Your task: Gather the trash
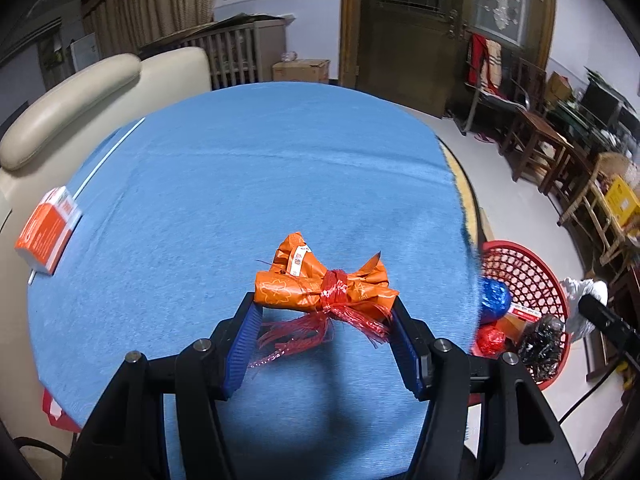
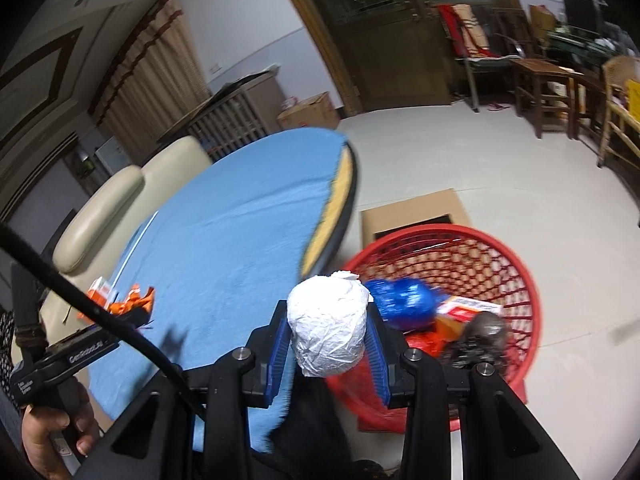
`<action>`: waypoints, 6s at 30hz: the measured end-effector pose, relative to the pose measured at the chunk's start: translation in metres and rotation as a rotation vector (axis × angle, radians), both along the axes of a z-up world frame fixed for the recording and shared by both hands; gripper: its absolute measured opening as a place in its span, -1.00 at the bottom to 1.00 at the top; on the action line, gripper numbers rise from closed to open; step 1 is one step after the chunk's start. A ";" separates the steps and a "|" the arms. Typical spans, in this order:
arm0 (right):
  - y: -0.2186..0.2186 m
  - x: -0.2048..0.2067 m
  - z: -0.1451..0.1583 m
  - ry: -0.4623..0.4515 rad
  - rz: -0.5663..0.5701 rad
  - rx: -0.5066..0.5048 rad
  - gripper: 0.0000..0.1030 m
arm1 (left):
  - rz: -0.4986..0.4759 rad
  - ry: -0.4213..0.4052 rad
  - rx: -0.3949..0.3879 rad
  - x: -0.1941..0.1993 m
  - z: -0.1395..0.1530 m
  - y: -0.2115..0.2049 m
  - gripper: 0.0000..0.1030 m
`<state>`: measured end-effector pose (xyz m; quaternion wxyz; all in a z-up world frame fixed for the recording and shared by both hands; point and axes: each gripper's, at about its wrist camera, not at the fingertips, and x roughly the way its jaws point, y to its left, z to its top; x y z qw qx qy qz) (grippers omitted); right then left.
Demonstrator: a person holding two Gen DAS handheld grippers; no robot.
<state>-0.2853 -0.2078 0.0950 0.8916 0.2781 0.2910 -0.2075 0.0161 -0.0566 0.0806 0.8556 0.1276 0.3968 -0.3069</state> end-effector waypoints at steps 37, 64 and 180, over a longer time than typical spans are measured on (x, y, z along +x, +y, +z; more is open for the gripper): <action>-0.066 -0.042 -0.011 0.001 -0.107 0.034 -0.26 | -0.258 -0.022 0.107 -0.069 0.006 -0.097 0.23; -0.118 -0.006 -0.012 0.059 -0.082 -0.008 -0.26 | -0.316 -0.004 0.126 -0.083 -0.003 -0.127 0.23; 0.009 -0.043 -0.009 0.320 -0.135 -0.168 0.99 | -0.190 -0.018 -0.126 -0.055 0.029 -0.029 0.89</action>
